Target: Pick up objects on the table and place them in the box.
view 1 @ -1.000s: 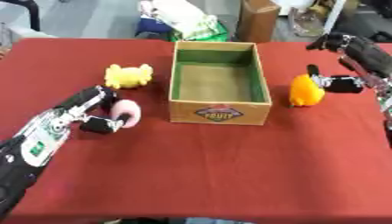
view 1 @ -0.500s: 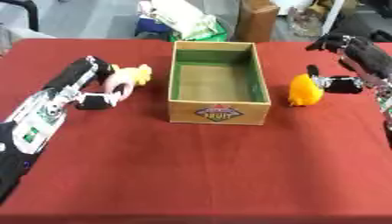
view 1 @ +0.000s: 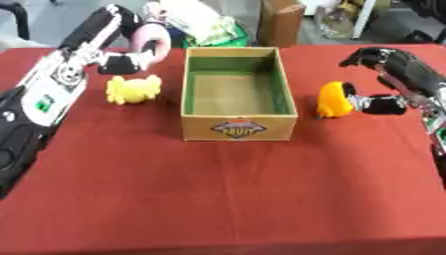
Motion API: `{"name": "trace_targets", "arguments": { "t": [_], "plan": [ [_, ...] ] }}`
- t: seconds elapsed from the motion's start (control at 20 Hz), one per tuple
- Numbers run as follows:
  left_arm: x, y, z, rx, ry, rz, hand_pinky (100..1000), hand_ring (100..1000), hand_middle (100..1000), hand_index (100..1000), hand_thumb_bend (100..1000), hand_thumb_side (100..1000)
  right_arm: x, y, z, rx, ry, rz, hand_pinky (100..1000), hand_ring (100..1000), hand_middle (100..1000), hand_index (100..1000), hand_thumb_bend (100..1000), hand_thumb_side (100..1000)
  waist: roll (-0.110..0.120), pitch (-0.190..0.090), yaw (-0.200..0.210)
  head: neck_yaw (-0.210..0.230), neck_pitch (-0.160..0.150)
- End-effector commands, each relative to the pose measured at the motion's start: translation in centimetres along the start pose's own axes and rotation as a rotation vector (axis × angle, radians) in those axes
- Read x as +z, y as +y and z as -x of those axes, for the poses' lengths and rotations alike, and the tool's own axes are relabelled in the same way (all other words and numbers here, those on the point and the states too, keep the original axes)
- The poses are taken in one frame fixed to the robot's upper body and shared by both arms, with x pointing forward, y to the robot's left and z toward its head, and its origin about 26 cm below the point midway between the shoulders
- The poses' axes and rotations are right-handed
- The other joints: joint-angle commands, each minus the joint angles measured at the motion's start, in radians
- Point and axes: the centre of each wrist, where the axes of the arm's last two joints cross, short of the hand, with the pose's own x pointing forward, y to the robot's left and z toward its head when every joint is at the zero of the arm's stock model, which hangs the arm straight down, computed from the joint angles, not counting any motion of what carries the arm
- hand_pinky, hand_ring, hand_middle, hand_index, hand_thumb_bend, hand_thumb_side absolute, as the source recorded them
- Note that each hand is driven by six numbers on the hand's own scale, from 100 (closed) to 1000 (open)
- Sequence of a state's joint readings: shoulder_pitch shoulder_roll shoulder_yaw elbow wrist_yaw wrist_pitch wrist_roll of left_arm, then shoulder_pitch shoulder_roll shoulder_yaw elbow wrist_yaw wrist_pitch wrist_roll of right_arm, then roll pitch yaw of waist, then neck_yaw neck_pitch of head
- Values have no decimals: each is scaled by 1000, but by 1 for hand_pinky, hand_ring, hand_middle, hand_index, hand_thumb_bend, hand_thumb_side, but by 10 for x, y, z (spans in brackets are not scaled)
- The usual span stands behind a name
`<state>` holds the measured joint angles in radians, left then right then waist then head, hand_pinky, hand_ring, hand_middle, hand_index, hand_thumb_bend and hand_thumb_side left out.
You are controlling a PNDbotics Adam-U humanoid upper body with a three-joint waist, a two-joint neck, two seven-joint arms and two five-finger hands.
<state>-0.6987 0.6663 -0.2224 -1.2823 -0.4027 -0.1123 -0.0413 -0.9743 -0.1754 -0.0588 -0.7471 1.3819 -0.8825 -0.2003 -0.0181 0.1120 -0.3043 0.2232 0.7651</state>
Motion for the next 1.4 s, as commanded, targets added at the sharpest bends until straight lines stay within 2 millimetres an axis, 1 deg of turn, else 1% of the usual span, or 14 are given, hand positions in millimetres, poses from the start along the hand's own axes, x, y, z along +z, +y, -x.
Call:
{"name": "trace_targets", "arguments": {
  "t": [0.05,0.3,0.4,0.5,0.55,0.65,0.8,0.85,0.9,0.95,1.0,1.1,1.3,1.4],
  "plan": [
    [-11,8,4,48,6,-21,638,500,404,602,100,225,-30,-17,-10,37,-88,38,603,686,680,800,100,330,-1,-7,-23,35,-5],
    [-25,-9,9,130,17,64,684,560,474,644,124,245,-71,-16,-42,30,-196,68,601,684,677,798,100,329,2,15,-95,87,-20],
    [-27,-22,12,118,11,131,729,622,552,689,223,284,-81,-15,-51,27,-227,73,599,683,676,798,100,329,4,21,-109,94,-22],
    [-27,-32,12,86,-13,198,785,716,676,784,390,346,-86,-16,-57,29,-244,72,604,685,678,799,100,331,7,24,-113,95,-22],
    [-27,-33,12,67,-28,223,817,762,748,828,479,398,-87,-16,-58,30,-249,69,603,685,678,799,100,332,8,25,-113,94,-22],
    [-27,-31,14,31,-52,257,850,810,824,882,551,571,-86,-15,-59,30,-250,62,601,683,676,798,100,332,10,25,-109,91,-20],
    [-27,-16,13,-12,-92,257,865,838,874,922,564,698,-82,-13,-56,28,-240,52,600,682,675,797,100,332,12,24,-97,85,-20],
    [-26,-8,12,-21,-102,246,865,838,873,920,548,685,-81,-13,-55,28,-237,50,600,682,674,797,100,332,12,24,-93,82,-20],
    [-25,1,12,-28,-107,226,858,822,851,904,537,618,-79,-13,-54,28,-233,47,600,682,674,797,100,333,12,23,-88,80,-19],
    [-24,8,11,-35,-109,204,843,795,816,882,498,438,-78,-13,-53,28,-231,45,600,683,674,797,100,333,13,22,-84,78,-19],
    [-21,18,11,-41,-104,173,824,762,767,848,433,339,-76,-12,-51,28,-224,41,600,682,674,797,100,333,12,20,-75,72,-18],
    [-12,40,15,-47,-76,98,787,693,666,791,328,266,-70,-12,-46,29,-209,35,600,682,674,797,100,333,12,17,-57,55,-18],
    [20,66,44,-42,66,-13,787,691,668,793,300,261,-62,-13,-40,31,-190,30,599,682,673,797,100,332,14,15,-34,33,-23],
    [37,65,59,-77,150,-8,799,718,699,803,317,282,-61,-13,-39,33,-188,28,599,682,674,798,100,333,17,15,-31,30,-24]
  ]
}}
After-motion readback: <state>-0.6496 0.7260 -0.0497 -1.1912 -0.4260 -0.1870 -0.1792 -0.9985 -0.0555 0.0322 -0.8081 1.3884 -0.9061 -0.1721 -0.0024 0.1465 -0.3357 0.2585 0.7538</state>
